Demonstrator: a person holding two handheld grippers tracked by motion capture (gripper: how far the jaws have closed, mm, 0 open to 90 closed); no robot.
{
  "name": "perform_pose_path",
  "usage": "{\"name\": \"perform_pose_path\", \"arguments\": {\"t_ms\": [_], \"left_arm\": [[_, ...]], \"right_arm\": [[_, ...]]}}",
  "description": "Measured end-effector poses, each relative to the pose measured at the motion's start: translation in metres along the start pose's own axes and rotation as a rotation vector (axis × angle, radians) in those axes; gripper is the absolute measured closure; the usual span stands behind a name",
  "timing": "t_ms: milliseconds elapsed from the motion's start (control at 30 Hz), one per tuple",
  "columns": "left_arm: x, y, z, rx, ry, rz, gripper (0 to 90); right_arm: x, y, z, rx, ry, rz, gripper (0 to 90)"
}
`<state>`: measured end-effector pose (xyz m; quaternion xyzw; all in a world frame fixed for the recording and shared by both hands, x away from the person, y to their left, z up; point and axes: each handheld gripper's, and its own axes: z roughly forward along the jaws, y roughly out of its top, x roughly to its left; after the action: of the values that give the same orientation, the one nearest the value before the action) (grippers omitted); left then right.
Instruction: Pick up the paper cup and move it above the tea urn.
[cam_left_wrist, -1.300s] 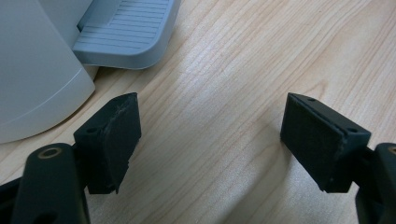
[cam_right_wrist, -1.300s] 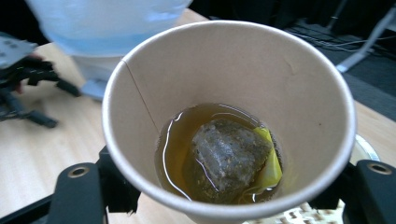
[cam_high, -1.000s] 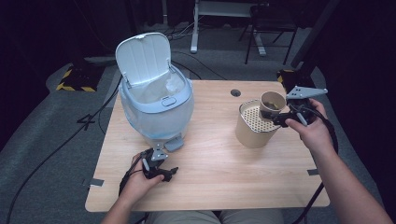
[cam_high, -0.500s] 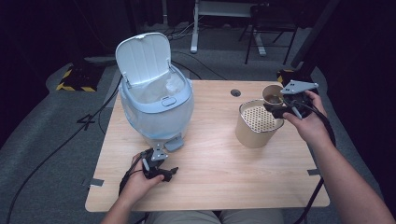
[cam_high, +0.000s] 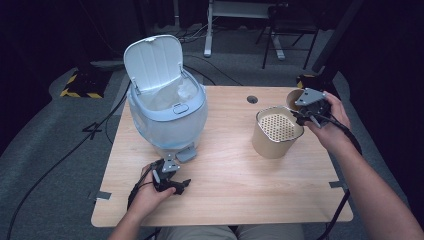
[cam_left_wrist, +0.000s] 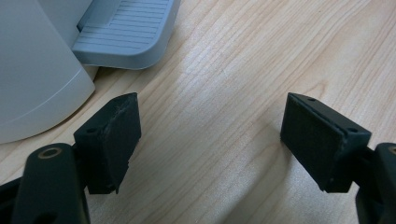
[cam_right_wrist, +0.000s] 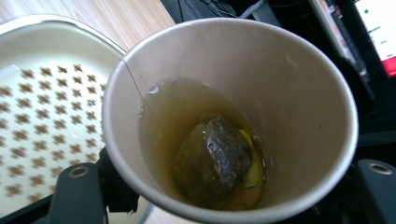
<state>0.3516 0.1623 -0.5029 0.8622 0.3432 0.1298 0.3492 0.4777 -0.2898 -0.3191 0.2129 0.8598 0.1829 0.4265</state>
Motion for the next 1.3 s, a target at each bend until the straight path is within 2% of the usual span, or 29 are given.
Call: {"name": "perform_pose_path", "arguments": {"t_ms": [233,333,533,600,733,800,967,1167,1233,1300], "left_arm": [[0.000,0.000,0.001,-0.004,-0.003,-0.002,20.6],[0.000,0.000,0.001,-0.003,-0.003,-0.001,20.3],[0.000,0.001,0.001,-0.003,-0.003,-0.001,20.3],[0.000,0.000,0.001,-0.003,-0.003,-0.001,20.3],[0.000,0.001,0.001,0.000,-0.003,0.002,20.3],[0.000,0.001,0.001,0.000,-0.003,0.002,20.3],[0.000,0.001,0.001,0.000,-0.003,0.002,20.3],[0.000,0.001,0.001,0.001,-0.001,0.004,20.0],[0.000,0.001,0.001,0.000,0.000,0.001,19.8],[0.000,0.001,0.001,0.002,-0.001,0.004,19.8]], "right_arm": [[0.004,0.000,0.004,0.081,-0.108,-0.204,29.5],[0.007,0.002,0.005,0.123,-0.172,-0.318,29.5],[0.014,0.005,0.007,0.186,-0.248,-0.448,29.6],[0.017,0.005,0.009,0.209,-0.285,-0.513,29.6],[0.025,0.006,0.012,0.255,-0.383,-0.668,29.6],[0.029,0.007,0.013,0.264,-0.416,-0.728,29.6],[0.038,0.009,0.016,0.312,-0.526,-0.920,29.7],[0.054,0.007,0.023,0.376,-0.638,-1.196,30.1],[0.059,0.007,0.025,0.392,-0.686,-1.261,30.2],[0.061,0.008,0.026,0.408,-0.713,-1.327,30.2]]}}
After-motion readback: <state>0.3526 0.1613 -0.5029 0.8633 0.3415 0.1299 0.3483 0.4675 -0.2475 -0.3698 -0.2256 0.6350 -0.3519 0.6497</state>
